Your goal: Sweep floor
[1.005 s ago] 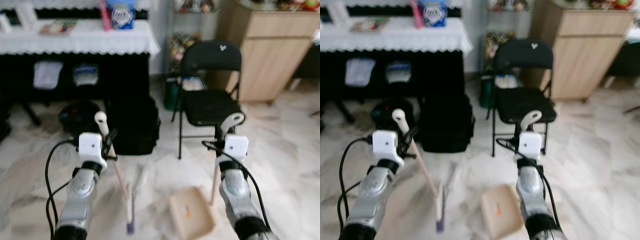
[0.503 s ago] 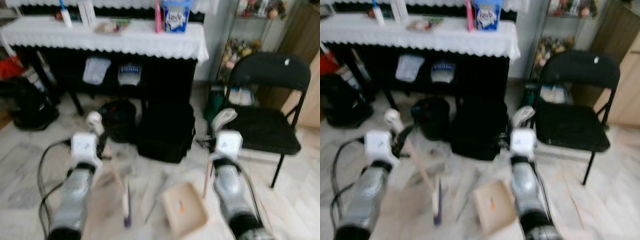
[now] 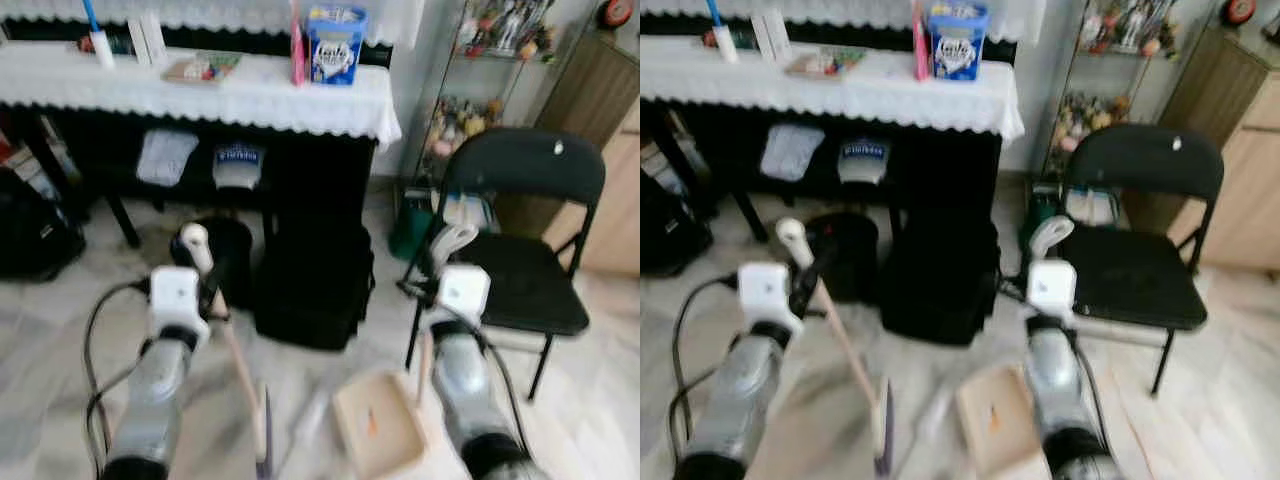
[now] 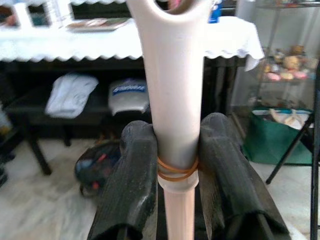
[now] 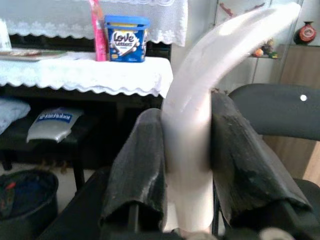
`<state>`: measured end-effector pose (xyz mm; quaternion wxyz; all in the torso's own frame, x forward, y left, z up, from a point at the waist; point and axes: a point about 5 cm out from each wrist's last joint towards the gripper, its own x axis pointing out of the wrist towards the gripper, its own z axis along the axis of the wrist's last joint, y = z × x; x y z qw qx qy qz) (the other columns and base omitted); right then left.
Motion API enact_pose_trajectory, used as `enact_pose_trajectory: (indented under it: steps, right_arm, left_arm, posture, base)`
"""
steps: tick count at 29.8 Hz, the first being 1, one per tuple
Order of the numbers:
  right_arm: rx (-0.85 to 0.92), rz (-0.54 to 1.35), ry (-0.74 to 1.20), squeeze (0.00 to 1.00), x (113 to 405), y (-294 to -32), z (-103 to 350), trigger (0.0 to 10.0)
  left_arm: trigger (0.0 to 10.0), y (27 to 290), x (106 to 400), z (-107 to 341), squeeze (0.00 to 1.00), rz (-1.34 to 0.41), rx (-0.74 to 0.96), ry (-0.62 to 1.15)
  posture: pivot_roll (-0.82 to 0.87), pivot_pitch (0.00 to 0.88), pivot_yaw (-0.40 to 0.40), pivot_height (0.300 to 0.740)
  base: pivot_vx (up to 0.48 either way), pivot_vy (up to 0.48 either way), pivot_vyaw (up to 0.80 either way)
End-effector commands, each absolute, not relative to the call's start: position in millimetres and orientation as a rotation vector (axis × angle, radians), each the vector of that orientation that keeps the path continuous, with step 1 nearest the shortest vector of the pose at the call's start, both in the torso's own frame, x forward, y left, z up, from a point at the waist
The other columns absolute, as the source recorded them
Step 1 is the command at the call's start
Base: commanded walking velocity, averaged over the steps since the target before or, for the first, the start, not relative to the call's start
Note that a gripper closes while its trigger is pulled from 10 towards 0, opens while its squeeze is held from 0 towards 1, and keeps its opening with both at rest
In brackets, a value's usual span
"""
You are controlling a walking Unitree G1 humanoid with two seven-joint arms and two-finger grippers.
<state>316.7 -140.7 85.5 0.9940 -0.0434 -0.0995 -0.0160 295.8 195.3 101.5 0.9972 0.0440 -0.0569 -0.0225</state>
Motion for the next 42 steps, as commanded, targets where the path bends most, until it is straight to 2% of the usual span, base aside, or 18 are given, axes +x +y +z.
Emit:
enact_pose_trajectory:
  steps: [1,4,19,33,42]
  right_arm:
    - [-0.065,-0.076,-0.225,0.00,319,-151,92,10.0]
    - [-0.072,-0.074,-0.234,0.00,318,-151,93,10.0]
    - [-0.071,-0.074,-0.240,0.00,317,-150,93,10.0]
    - [-0.080,-0.114,-0.176,0.00,315,-155,81,10.0]
    - [-0.071,-0.172,-0.080,0.00,314,-162,67,10.0]
  left_arm:
    - [10.0,188,301,115,0.00,-0.072,0.107,-0.169]
    - [10.0,188,302,115,0.00,-0.071,0.107,-0.168]
    - [10.0,189,301,114,0.00,-0.068,0.109,-0.167]
    - [10.0,193,300,114,0.00,-0.058,0.117,-0.169]
    - [10.0,194,304,108,0.00,-0.072,0.184,-0.148]
  posture:
    - [0.01,0.000,0.008,0.740]
    - [0.01,0.000,0.008,0.740]
    - [0.02,0.007,0.010,0.740]
    - [0.02,0.020,0.012,0.740]
    - [0.02,0.025,0.013,0.740]
  base:
    - [0.319,0.000,-0.80]
    - [0.320,0.000,-0.80]
    - [0.317,0.000,0.00]
    - [0.000,0.000,0.00]
    - [0.000,0.000,0.00]
